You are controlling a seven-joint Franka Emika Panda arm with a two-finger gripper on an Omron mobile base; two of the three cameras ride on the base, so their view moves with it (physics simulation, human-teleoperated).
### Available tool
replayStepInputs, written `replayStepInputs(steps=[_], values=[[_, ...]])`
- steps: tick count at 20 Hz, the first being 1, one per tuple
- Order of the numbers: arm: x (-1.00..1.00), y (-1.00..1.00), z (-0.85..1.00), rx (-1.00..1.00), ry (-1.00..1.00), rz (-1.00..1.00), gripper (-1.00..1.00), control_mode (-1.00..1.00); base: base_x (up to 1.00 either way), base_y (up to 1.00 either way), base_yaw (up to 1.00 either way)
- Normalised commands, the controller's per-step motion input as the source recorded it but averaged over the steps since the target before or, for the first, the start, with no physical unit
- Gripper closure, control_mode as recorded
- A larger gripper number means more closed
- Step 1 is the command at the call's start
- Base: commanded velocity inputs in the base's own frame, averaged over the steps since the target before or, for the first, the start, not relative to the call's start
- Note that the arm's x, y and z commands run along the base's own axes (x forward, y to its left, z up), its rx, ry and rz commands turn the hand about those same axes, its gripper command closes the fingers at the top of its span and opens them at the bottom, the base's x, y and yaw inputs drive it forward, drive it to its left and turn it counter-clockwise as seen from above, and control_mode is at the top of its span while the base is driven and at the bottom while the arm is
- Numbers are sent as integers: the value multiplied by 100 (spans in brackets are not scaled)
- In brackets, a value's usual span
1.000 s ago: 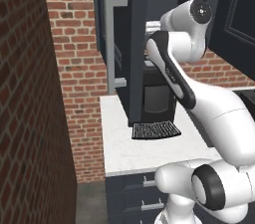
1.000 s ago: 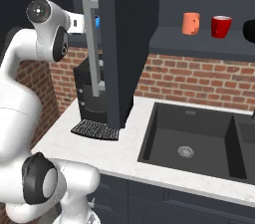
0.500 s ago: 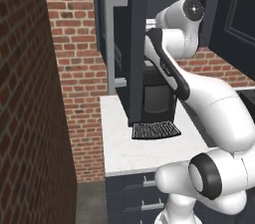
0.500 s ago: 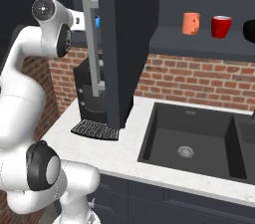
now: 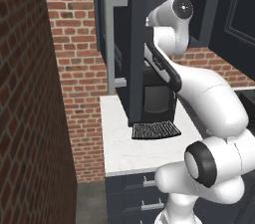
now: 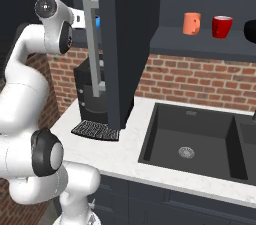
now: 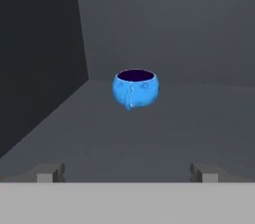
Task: Gather all objects into one cabinet and sort the glasses and bowls to opposite sides.
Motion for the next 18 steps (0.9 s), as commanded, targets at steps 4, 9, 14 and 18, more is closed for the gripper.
replayStepInputs(steps=[4,9,14,18], values=[[32,2,0,0,0,0,-100,-100,0,0,0],[32,0,0,0,0,0,-100,-100,0,0,0],[37,0,0,0,0,0,-100,-100,0,0,0],[35,0,-5,0,0,0,-100,-100,0,0,0]])
